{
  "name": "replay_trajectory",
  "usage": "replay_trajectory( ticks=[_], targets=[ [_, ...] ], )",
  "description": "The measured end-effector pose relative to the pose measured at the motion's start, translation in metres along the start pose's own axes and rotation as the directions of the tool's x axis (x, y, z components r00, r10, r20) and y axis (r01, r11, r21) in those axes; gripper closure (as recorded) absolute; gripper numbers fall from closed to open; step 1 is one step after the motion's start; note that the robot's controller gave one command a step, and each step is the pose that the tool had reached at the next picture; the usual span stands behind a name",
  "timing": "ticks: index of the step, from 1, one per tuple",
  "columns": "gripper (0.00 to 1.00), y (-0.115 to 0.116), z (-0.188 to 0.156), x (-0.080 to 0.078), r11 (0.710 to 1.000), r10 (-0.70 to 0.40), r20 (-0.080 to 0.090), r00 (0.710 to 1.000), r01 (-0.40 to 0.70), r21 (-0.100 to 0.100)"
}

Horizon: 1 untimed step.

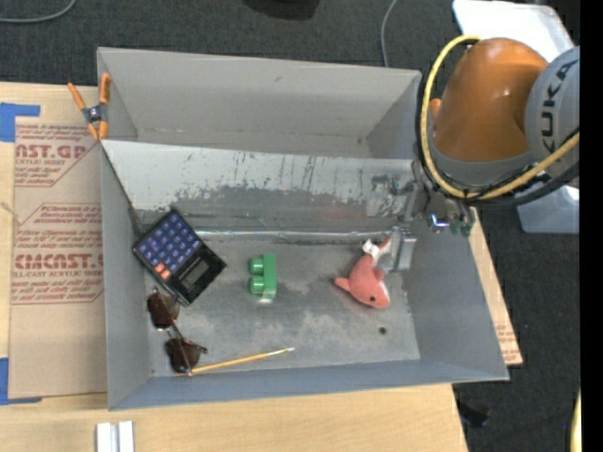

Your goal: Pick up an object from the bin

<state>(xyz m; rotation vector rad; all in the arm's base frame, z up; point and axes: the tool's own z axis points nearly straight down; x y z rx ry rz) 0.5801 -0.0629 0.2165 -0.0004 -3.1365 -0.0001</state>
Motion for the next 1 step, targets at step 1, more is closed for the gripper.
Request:
replay_trajectory(
  ticks=[1],
  targets=[
    [0.00, 0.0003, -0.0050, -0.0013, 1.000, -0.001, 0.008, 1.000, 0.001, 0.001]
  ],
)
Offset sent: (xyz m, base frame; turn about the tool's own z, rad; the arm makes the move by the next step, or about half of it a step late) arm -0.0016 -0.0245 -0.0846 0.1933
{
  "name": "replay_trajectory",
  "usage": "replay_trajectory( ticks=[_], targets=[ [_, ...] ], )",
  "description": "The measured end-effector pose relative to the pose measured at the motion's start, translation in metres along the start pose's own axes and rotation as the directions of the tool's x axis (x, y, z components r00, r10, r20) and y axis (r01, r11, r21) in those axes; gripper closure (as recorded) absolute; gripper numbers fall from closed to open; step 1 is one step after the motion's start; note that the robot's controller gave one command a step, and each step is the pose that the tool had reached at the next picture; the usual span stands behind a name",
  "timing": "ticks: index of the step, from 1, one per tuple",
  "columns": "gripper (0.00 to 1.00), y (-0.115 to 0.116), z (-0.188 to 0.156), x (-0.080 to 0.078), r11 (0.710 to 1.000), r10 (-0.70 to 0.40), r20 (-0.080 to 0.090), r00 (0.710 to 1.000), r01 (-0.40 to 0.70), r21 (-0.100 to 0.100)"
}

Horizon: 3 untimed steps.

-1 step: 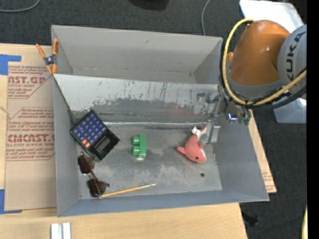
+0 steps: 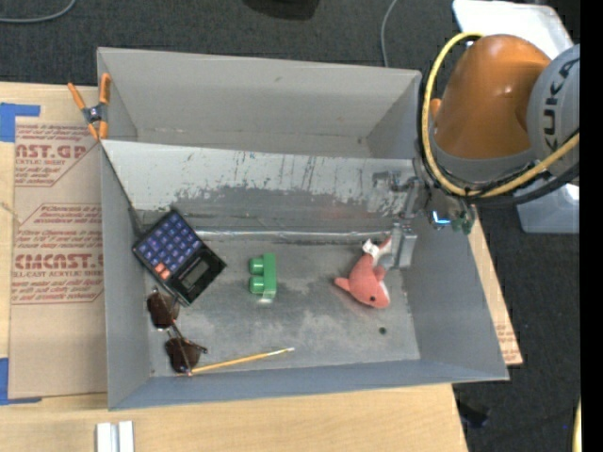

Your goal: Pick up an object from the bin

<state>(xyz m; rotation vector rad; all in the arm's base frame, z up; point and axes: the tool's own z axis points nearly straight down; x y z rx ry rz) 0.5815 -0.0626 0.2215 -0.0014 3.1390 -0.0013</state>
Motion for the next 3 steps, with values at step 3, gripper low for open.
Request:
replay_trajectory(
  ticks=[3],
  targets=[
    [0.00, -0.003, 0.131, 0.000, 1.000, 0.000, 0.009, 1.000, 0.000, 0.000]
  ],
)
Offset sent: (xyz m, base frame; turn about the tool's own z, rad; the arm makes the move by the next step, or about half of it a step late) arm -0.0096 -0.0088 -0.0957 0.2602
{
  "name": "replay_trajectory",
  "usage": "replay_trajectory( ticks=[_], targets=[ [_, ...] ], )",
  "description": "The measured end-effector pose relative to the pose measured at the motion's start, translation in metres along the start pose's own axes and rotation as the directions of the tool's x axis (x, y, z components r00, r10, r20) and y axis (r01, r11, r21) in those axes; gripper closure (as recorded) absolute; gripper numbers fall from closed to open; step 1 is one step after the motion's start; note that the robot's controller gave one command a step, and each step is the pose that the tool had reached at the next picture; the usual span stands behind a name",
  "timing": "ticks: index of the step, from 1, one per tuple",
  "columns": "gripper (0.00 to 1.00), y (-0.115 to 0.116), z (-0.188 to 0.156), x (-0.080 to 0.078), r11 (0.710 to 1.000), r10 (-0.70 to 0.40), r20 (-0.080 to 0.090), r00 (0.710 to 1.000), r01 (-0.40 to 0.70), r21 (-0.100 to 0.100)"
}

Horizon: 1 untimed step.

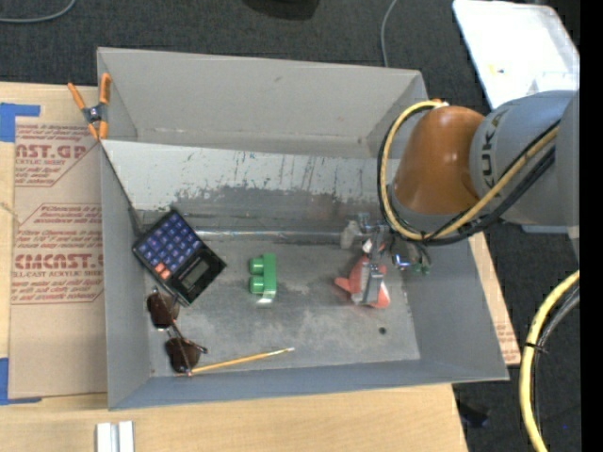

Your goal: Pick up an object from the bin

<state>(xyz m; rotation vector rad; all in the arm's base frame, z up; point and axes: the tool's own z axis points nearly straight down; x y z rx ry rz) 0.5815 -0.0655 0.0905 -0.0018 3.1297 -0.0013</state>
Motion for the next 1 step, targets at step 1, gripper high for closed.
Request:
replay_trajectory(
  ticks=[1],
  targets=[
    [1.00, -0.0345, -0.0103, -0.0119, 0.910, 0.415, 0.001, 0.910, -0.415, 0.000]
  ],
)
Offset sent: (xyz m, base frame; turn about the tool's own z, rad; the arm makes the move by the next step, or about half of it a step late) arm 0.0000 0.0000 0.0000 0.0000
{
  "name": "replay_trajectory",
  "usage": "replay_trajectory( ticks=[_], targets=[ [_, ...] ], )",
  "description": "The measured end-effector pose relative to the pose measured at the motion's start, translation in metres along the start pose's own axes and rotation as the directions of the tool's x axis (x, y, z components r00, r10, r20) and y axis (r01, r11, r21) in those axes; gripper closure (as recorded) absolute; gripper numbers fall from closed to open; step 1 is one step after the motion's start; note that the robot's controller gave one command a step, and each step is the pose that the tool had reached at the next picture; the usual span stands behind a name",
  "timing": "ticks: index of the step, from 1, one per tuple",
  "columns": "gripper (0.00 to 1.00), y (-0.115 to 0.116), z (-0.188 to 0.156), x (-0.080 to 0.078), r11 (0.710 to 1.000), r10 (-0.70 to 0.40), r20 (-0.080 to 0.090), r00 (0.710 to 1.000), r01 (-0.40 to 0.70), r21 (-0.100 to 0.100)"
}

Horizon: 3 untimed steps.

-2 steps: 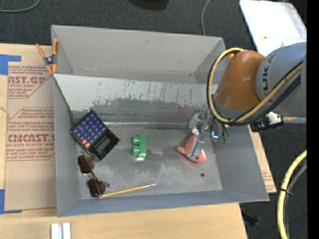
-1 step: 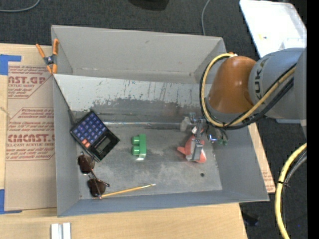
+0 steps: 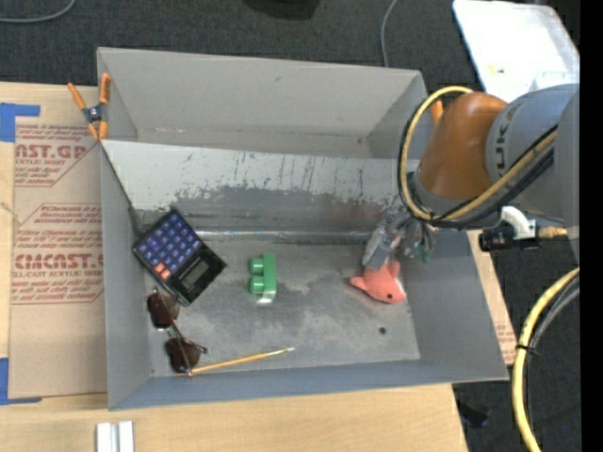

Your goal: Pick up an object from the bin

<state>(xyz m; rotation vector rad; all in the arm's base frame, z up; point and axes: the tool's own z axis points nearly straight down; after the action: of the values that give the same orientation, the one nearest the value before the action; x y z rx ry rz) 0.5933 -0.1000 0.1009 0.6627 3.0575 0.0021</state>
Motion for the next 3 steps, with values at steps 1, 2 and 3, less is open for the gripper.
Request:
replay_trajectory(
  ticks=[1, 2, 3],
  targets=[
    [1.00, 0.000, 0.000, 0.000, 1.000, 0.000, 0.000, 1.000, 0.000, 0.001],
    [1.00, -0.015, 0.022, 0.005, 1.000, 0.031, 0.002, 1.000, -0.031, 0.000],
    [1.00, -0.020, 0.030, -0.002, 0.999, 0.048, 0.004, 0.999, -0.048, -0.001]
  ],
)
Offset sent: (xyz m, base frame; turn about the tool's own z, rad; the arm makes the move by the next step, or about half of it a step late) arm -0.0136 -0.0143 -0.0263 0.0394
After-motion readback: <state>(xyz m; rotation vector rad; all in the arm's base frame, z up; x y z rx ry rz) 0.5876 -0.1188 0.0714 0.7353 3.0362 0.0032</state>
